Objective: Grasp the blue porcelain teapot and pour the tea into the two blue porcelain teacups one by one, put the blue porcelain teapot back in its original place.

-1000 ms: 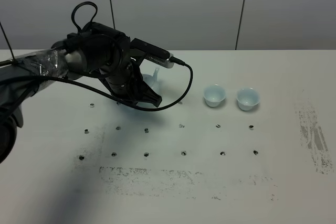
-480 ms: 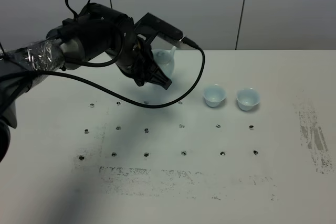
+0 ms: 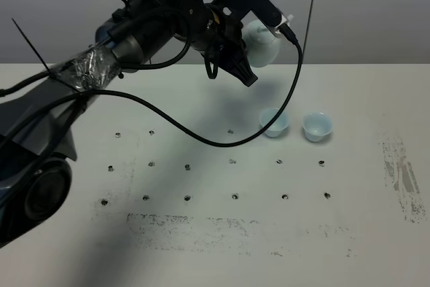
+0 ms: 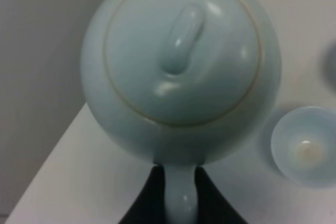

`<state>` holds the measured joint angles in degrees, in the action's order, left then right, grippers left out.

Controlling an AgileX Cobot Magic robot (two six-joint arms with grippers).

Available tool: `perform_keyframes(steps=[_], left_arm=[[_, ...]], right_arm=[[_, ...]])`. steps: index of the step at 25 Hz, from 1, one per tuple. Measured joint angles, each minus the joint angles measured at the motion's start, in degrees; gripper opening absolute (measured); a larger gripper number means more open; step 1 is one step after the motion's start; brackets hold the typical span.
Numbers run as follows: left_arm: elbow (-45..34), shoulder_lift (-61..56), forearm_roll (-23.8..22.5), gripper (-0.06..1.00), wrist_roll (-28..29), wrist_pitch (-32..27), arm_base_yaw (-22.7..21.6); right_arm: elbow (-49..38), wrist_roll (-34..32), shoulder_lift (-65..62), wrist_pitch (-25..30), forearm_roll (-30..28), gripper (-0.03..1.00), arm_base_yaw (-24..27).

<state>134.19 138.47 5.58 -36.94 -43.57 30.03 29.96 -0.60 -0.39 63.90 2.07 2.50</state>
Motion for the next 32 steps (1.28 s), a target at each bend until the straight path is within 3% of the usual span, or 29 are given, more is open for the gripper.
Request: perform_keyframes(steps=[4, 10, 16, 32], left_arm=[[6.7, 5.0, 0.5, 0.11, -8.6, -0.9, 0.4], [7.4, 7.4, 0.2, 0.11, -20.3, 3.1, 1.5], [7.4, 7.5, 0.6, 0.11, -26.1, 6.9, 2.0], [7.4, 8.0, 0.4, 0.11, -43.8, 6.4, 2.0]], right_arm=[[0.0, 0.0, 0.0, 0.0, 0.0, 0.23, 0.0], [0.0, 0.0, 0.0, 0.0, 0.0, 0.23, 0.0], [0.0, 0.0, 0.0, 0.0, 0.0, 0.23, 0.0], [0.0, 0.0, 0.0, 0.0, 0.0, 0.23, 0.0]])
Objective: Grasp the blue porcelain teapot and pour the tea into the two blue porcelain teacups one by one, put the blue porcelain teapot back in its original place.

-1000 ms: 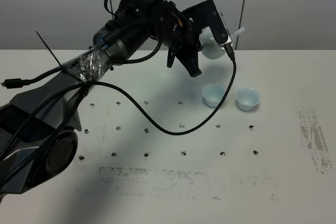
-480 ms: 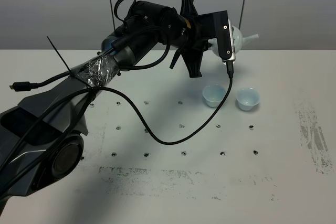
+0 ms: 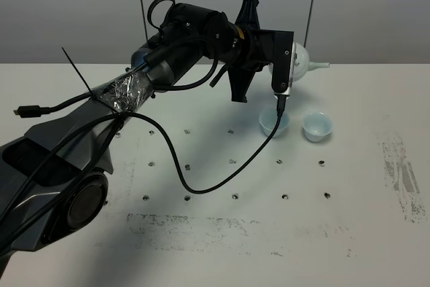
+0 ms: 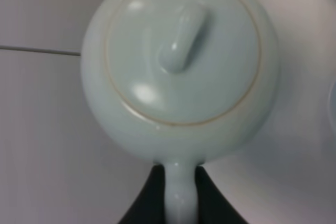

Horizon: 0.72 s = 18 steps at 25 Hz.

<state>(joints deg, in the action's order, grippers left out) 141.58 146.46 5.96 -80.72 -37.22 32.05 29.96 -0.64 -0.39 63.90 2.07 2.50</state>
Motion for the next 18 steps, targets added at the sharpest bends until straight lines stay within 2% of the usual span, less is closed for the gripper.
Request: perform_keyframes(steps=[7, 18], left_arm=[[0.0, 0.0, -2.3, 0.11, -7.6, 0.0, 0.0], [0.0, 2.2, -2.8, 0.11, -17.1, 0.1, 0.9]], right_arm=[[0.0, 0.0, 0.0, 0.0, 0.0, 0.23, 0.0], [0.0, 0.0, 0.0, 0.0, 0.0, 0.23, 0.0]])
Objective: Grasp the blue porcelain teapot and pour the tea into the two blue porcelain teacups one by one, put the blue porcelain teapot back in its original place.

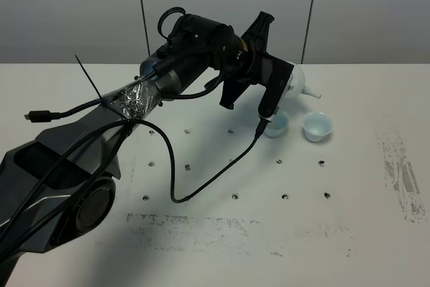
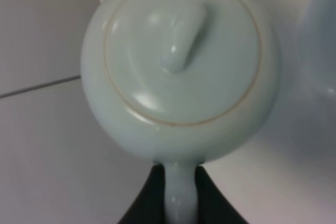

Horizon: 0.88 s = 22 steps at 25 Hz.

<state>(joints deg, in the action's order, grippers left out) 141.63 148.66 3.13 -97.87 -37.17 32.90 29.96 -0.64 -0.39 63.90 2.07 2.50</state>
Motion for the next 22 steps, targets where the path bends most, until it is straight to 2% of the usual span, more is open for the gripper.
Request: perform_keyframes(steps=[6, 11, 18, 22], left_arm=[[0.0, 0.3, -0.6, 0.11, -4.5, 0.7, 0.6], [0.0, 0.3, -4.9, 0.11, -5.5, 1.2, 1.3], [0.0, 0.3, -6.0, 0.11, -9.3, 1.5, 2.6], [0.0, 0.3, -9.1, 0.11, -9.6, 2.0, 3.4]], right_arm=[[0.0, 0.0, 0.0, 0.0, 0.0, 0.23, 0.0], [0.0, 0.0, 0.0, 0.0, 0.0, 0.23, 0.0], [0.0, 0.0, 0.0, 0.0, 0.0, 0.23, 0.0], [0.0, 0.0, 0.0, 0.0, 0.0, 0.23, 0.0]])
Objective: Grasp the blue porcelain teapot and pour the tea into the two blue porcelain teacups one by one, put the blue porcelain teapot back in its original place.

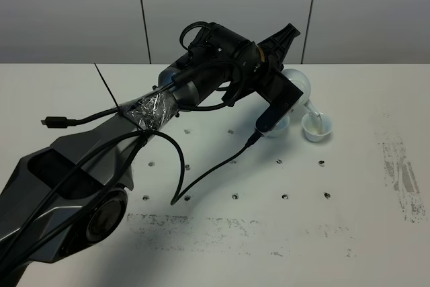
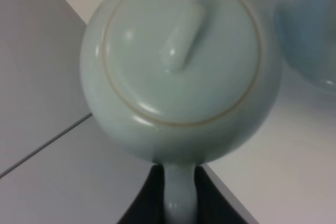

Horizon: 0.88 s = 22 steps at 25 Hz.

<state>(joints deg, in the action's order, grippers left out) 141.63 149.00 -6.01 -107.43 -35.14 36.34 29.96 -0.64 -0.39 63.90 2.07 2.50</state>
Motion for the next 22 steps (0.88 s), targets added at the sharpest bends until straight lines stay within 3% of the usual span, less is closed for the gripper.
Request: perform_keyframes(steps=[22], left_arm=[[0.0, 0.0, -9.2, 0.11, -0.1, 2.3, 1.6]], right_arm=[[0.0, 0.0, 0.0, 0.0, 0.0, 0.23, 0.0]])
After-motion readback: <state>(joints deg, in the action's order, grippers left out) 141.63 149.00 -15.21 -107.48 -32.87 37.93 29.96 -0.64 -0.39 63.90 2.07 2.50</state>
